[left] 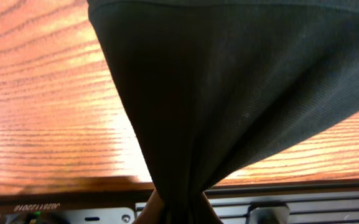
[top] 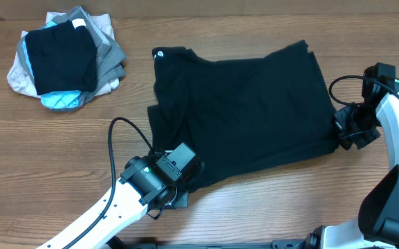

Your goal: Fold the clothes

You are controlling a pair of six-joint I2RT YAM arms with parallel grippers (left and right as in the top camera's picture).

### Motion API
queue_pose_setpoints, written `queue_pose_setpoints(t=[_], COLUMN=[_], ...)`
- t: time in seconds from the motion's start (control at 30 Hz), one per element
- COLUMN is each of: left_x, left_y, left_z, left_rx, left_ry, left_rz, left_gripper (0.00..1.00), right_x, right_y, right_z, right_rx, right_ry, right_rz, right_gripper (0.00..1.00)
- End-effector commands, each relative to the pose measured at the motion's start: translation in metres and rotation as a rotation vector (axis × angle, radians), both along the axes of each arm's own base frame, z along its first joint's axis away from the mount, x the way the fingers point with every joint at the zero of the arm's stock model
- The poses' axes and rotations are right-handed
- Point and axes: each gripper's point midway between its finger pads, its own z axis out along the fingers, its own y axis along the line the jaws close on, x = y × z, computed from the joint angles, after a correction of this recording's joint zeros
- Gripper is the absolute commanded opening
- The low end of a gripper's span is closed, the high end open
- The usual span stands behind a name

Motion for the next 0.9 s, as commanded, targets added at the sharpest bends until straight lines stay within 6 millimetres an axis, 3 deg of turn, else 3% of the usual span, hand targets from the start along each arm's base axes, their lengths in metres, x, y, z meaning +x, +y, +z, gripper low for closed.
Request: queue_pose_setpoints(t=[0.0,0.2,0.43,0.67,0.87], left_x=[-0.012,-0.025,-0.03,-0.043,-0.07], left_y=[0.008,0.016,0.01,-0.019,-0.035], left_z=[-0.008,-0.011,-0.01,-0.007,-0.006], left_rx=[0.016,0.046,0.012,-0.1,-0.105], left_ry=[0.049,0.104,0.131,0.175,0.208], left_rz=[-0.016,-0.016,-0.019,-0.079,-0.121], left_gripper=[0.04,0.04,0.04,0.04,0.04], right_x=[-0.007,-0.029,-0.034,-0.042,-0.046], right_y=[-0.011,-0.016,-0.015,-0.017,-0.025], right_z=[0.009,0.012,0.014,0.026,0.031], right_rx=[-0.055,-0.105,-0.108,-0.129,-0.178], right_ry=[0.012,0.101,0.121,0.105,0.106], right_rz=[-0.077,-0.163,-0.161,-0.189,-0.185], right_gripper=[0.04,0.04,0.04,0.04,0.06])
